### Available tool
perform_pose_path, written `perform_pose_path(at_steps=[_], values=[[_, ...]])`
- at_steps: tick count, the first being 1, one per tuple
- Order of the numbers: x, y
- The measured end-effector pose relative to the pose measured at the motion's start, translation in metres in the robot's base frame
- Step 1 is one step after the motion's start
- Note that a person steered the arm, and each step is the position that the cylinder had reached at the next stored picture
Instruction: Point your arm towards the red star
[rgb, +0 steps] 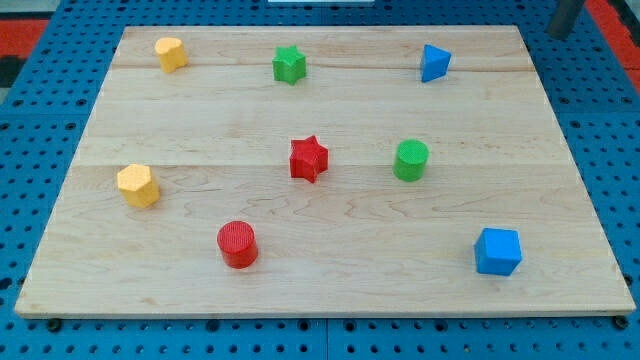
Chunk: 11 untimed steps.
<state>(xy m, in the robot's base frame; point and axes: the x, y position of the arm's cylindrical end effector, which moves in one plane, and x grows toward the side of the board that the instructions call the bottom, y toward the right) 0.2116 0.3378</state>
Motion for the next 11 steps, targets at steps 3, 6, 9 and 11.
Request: perform_pose_path(at_steps=[3, 6, 9, 11], values=[[0.000, 0.001], [0.000, -0.002], [-0.011, -0.048], [-0.020, -0.056]])
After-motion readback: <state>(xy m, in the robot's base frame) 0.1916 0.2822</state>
